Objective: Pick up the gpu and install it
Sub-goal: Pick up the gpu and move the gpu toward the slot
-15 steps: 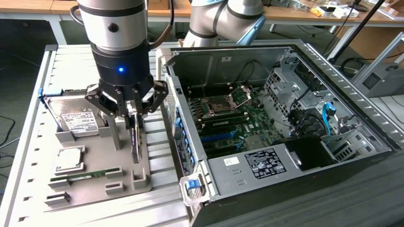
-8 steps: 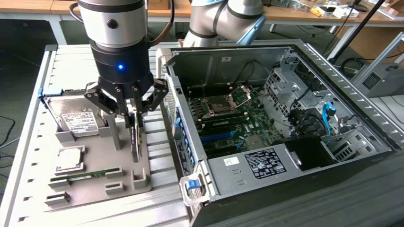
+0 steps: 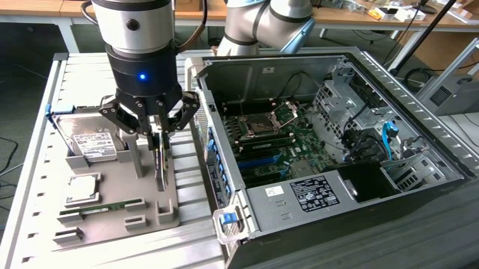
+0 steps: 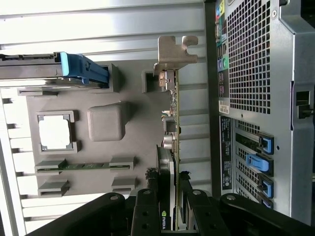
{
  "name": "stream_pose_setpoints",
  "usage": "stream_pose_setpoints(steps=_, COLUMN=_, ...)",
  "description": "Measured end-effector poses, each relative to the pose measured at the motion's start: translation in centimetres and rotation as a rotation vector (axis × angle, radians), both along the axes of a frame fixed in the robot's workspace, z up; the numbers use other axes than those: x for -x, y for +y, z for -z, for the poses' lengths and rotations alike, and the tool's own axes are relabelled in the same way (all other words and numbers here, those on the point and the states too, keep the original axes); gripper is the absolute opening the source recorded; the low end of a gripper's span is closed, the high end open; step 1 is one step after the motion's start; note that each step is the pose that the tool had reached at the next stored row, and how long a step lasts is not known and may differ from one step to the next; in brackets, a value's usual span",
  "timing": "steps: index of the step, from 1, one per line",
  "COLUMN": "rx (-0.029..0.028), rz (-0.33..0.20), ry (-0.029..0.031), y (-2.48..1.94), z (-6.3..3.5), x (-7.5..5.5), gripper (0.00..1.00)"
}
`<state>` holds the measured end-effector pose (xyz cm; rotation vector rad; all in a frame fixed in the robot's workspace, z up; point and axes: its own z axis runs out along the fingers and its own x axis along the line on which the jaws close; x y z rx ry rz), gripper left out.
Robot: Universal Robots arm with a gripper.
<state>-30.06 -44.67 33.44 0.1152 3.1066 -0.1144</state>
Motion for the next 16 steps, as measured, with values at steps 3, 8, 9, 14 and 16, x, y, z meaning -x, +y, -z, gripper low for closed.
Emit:
stream_pose_setpoints(steps=3, rx=0.0001, rz=0.0, ry=0.0001, y=0.0, z=-0.16, x=0.0, gripper=0.27)
stream_pose_setpoints(steps=8, rx=0.0, rz=0.0, ry=0.0001, y=0.0, z=-0.35, x=0.0, gripper=0.27)
stream_pose_setpoints(steps=9, rx=0.0001, rz=0.0, ry=0.0001, y=0.0, z=-0.4, x=0.0, gripper=0.27)
stream_pose_setpoints(steps=14, rx=0.0, rz=0.0, ry=0.0, y=0.0, z=-0.61, x=0.0, gripper=0.27)
stream_pose_setpoints(steps=16, rx=0.0, rz=0.0, ry=0.0, y=0.0, z=-0.73, x=0.0, gripper=0.27)
